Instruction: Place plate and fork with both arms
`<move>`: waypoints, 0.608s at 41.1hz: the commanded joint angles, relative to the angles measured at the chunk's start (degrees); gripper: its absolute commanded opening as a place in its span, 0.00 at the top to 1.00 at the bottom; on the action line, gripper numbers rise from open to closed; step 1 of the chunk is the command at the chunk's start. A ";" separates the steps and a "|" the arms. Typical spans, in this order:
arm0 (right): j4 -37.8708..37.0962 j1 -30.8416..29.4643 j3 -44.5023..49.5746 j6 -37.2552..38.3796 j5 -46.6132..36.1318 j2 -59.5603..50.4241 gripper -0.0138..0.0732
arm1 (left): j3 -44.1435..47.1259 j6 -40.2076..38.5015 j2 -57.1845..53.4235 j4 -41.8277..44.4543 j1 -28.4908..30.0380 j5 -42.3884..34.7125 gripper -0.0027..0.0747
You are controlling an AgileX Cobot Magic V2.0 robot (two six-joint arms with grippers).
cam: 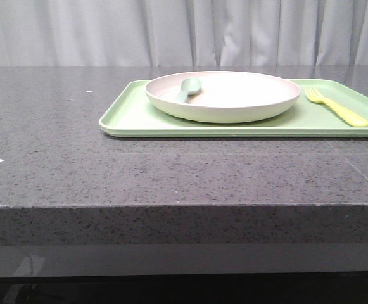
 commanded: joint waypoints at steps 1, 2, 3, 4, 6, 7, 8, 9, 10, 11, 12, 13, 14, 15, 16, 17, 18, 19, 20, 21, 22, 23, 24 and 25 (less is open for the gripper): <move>0.04 0.00 -1.36 -0.05 -3.31 0.30 0.98 | 0.53 -0.76 -1.48 -0.18 -0.23 -5.03 0.99; 0.04 0.00 -1.36 -0.05 -3.31 0.30 0.98 | 0.53 -0.76 -1.48 -0.18 -0.23 -5.03 0.99; 0.04 0.00 -1.36 -0.05 -3.31 0.30 0.98 | 0.53 -0.76 -1.48 -0.18 -0.23 -5.03 0.99; 0.04 0.00 -1.36 -0.05 -3.31 0.30 0.98 | 0.53 -0.76 -1.48 -0.18 -0.23 -5.03 0.99; 0.04 0.00 -1.36 -0.05 -3.31 0.30 0.98 | 0.53 -0.76 -1.48 -0.18 -0.23 -5.03 0.99; 0.04 0.00 -1.36 -0.05 -3.31 0.30 0.98 | 0.53 -0.76 -1.48 -0.18 -0.23 -5.03 0.99; 0.04 0.00 -1.36 -0.05 -3.31 0.30 0.98 | 0.53 -0.76 -1.48 -0.18 -0.23 -5.03 0.99; 0.04 0.00 -1.36 -0.05 -3.31 0.30 0.98 | 0.53 -0.76 -1.48 -0.18 -0.23 -5.03 0.99; 0.04 0.00 -1.36 -0.05 -3.31 0.30 0.98 | 0.53 -0.76 -1.48 -0.18 -0.23 -5.03 0.99; 0.04 0.00 -1.36 -0.05 -3.31 0.30 0.98 | 0.53 -0.76 -1.48 -0.18 -0.23 -5.03 0.99; 0.04 0.00 -1.36 -0.05 -3.31 0.30 0.98 | 0.53 -0.76 -1.48 -0.18 -0.23 -5.03 0.99; 0.04 0.00 -1.36 -0.05 -3.31 0.30 0.98 | 0.53 -0.76 -1.48 -0.18 -0.23 -5.03 0.99; 0.04 0.00 -1.23 -0.05 -3.51 0.19 0.98 | 0.53 -0.76 -1.48 -0.18 -0.23 -5.03 0.99; -0.09 0.09 -0.87 -0.32 -3.79 -0.39 0.98 | 0.53 -0.76 -1.48 -0.18 -0.23 -5.03 0.99; -1.29 -0.02 -0.38 -1.19 -4.45 -0.80 0.98 | 0.53 -0.76 -1.48 -0.18 -0.23 -5.03 0.99; -2.50 -0.23 0.26 -1.19 -5.36 -1.41 0.98 | 0.53 -0.76 -1.48 -0.18 -0.23 -5.03 0.99; -2.98 -0.61 1.44 -1.19 -6.69 -2.37 0.98 | 0.53 -0.76 -1.37 -0.18 -0.23 -5.03 0.99; -3.05 -0.96 2.60 -1.19 -9.01 -3.15 0.98 | 0.53 -0.76 -1.37 -0.18 -0.23 -5.03 0.99; -3.04 -1.25 4.51 -1.19 -11.09 -4.44 0.98 | 0.53 -0.76 -1.37 -0.18 -0.23 -5.03 0.99; -3.12 -1.74 6.18 -1.19 -14.24 -5.54 0.98 | 0.53 -0.76 -1.37 -0.18 -0.23 -5.03 0.99; -3.12 -2.18 8.62 -1.19 -17.80 -7.18 0.98 | 0.53 -0.76 -1.37 -0.18 -0.23 -5.03 0.99; -3.12 -2.84 10.62 -1.19 -20.49 -8.46 0.98 | 0.53 -0.76 -1.37 -0.18 -0.23 -5.03 0.99; -3.12 -3.32 12.69 -1.19 -23.24 -9.78 0.98 | 0.53 -0.76 -1.37 -0.18 -0.23 -5.03 0.99; -3.12 -3.81 15.58 -1.19 -26.70 -11.62 0.98 | 0.53 -0.76 -1.37 -0.18 -0.23 -5.03 0.99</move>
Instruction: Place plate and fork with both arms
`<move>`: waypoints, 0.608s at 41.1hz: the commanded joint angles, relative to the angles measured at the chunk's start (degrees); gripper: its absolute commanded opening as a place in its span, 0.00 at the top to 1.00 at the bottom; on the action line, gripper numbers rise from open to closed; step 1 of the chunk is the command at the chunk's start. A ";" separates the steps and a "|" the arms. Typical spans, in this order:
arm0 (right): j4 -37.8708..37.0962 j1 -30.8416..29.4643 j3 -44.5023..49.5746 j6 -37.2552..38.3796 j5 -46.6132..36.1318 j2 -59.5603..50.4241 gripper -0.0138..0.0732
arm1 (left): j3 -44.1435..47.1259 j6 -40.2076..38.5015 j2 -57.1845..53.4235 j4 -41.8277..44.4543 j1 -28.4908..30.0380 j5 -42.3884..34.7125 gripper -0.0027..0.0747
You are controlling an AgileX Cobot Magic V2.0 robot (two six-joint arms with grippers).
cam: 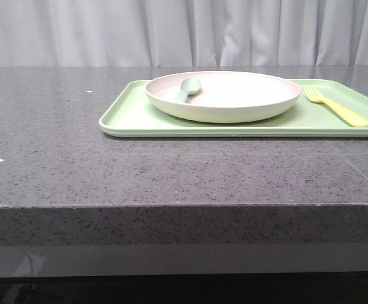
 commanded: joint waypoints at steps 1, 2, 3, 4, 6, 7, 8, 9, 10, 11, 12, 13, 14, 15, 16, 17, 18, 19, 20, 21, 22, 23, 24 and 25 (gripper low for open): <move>-0.75 -2.14 6.83 -0.83 -15.42 -4.81 0.98 | 0.53 -0.76 -1.37 -0.18 -0.23 -5.03 0.99; -0.58 -2.61 9.79 -0.83 -18.64 -6.69 0.98 | 0.53 -0.76 -1.37 -0.18 -0.23 -5.03 0.99; -0.43 -3.18 12.65 -0.83 -21.06 -8.12 0.98 | 0.53 -0.76 -1.37 -0.18 -0.23 -5.03 0.99; -0.43 -3.64 14.77 -0.83 -24.08 -10.02 0.98 | 0.53 -0.76 -1.37 -0.18 -0.23 -5.03 0.99; -0.32 -4.16 19.48 -0.83 -28.33 -12.69 0.98 | 0.53 -0.76 -1.37 -0.18 -0.23 -5.03 0.99; -0.32 -4.42 21.38 -0.83 -31.09 -14.34 0.98 | 0.53 -0.76 -1.37 -0.18 -0.23 -5.03 0.99; -0.32 -4.54 23.82 -0.83 -33.02 -15.80 0.98 | 0.53 -0.76 -1.37 -0.18 -0.23 -5.03 0.99; -0.32 -4.74 25.51 -0.83 -35.55 -16.79 0.98 | 0.53 -0.76 -1.37 -0.18 -0.23 -5.03 0.99; -0.32 -4.87 27.60 -0.83 -37.91 -17.97 0.98 | 0.53 -0.76 -1.37 -0.18 -0.23 -5.03 0.99; -0.32 -5.04 29.06 -0.83 -39.52 -18.72 0.98 | 0.53 -0.76 -1.37 -0.18 -0.23 -5.03 0.99; -0.32 -5.12 30.80 -0.83 -41.57 -19.54 0.98 | 0.53 -0.76 -1.37 -0.18 -0.23 -5.03 0.99; -0.30 -5.31 32.33 -0.83 -43.04 -20.05 0.98 | 0.53 -0.76 -1.37 -0.18 -0.23 -5.03 0.99; -0.20 -5.58 33.39 -0.83 -44.99 -20.41 0.98 | 0.53 -0.76 -1.37 -0.18 -0.23 -5.03 0.99; -0.11 -5.79 34.61 -0.83 -46.46 -20.41 0.98 | 0.53 -0.76 -1.37 -0.18 -0.23 -5.03 0.99; -0.03 -6.11 35.40 -0.83 -48.24 -20.41 0.98 | 0.53 -0.76 -1.37 -0.18 -0.23 -5.03 0.99; -0.03 -6.36 36.35 -0.83 -49.81 -20.41 0.98 | 0.53 -0.76 -1.37 -0.18 -0.23 -5.03 0.99; 0.01 -6.70 37.00 -0.83 -50.71 -20.41 0.98 | 0.53 -0.76 -1.37 -0.18 -0.23 -5.03 0.99; 0.01 -6.83 37.85 -0.83 -52.66 -20.41 0.98 | 0.53 -0.76 -1.37 -0.18 -0.23 -5.03 0.99; 0.01 -6.97 38.36 -0.83 -53.74 -20.41 0.98 | 0.53 -0.76 -1.37 -0.18 -0.23 -5.03 0.99; 0.01 -6.97 38.22 -0.83 -53.41 -20.41 0.98 | 0.53 -0.76 -1.37 -0.18 -0.23 -5.03 0.99; 0.01 -6.97 38.17 -0.83 -53.73 -20.41 0.98 | 0.53 -0.76 -1.37 -0.18 -0.23 -5.03 0.99; 0.01 -6.97 38.17 -0.83 -54.32 -20.41 0.98 | 0.53 -0.76 -1.37 -0.18 -0.23 -5.03 0.99; 0.01 -6.97 38.17 -0.83 -54.52 -20.41 0.98 | 0.53 -0.76 -1.37 -0.18 -0.23 -5.03 0.99; 0.01 -6.97 38.17 -0.83 -54.64 -20.41 0.98 | 0.53 -0.76 -1.37 -0.18 -0.23 -5.03 0.99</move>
